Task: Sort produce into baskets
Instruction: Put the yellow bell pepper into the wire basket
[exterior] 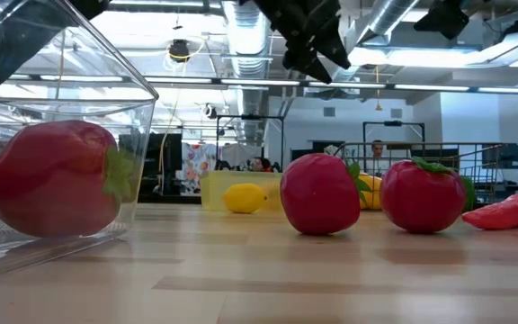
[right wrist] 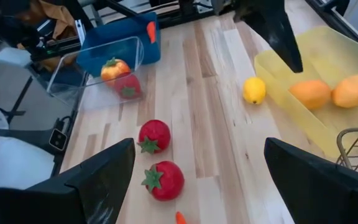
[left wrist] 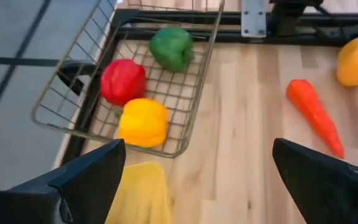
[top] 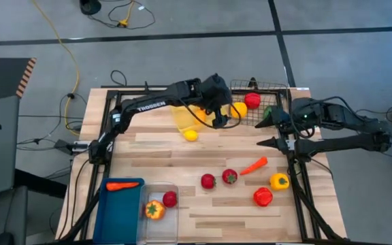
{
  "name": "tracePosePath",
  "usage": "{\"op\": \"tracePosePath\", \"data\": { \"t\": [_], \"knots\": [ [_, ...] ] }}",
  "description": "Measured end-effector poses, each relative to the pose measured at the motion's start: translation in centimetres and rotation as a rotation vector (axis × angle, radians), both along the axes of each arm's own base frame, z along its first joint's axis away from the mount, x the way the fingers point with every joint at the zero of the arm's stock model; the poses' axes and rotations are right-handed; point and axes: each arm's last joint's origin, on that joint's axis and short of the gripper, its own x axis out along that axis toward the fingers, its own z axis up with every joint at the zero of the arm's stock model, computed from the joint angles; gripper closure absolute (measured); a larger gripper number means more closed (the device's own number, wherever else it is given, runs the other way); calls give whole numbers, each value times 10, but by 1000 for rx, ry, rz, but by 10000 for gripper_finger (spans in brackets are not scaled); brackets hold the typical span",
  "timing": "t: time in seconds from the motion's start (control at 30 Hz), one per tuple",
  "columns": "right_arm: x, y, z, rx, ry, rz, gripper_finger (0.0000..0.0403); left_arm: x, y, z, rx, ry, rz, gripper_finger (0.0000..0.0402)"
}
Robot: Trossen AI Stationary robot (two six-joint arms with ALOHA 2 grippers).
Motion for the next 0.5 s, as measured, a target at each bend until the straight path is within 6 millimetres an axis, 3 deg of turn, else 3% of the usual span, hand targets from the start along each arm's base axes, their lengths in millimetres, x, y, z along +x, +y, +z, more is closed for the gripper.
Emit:
{"op": "tracePosePath", "data": {
  "t": [0.17, 0.5],
  "knots": [
    [0, 0, 0, 1, 0, -1, 18, -2, -8, 7, 7, -15, -15, 7],
    [9, -1, -4, 7, 37, -1, 3, -35, -27, 41, 4, 25, -33, 7]
  ]
}}
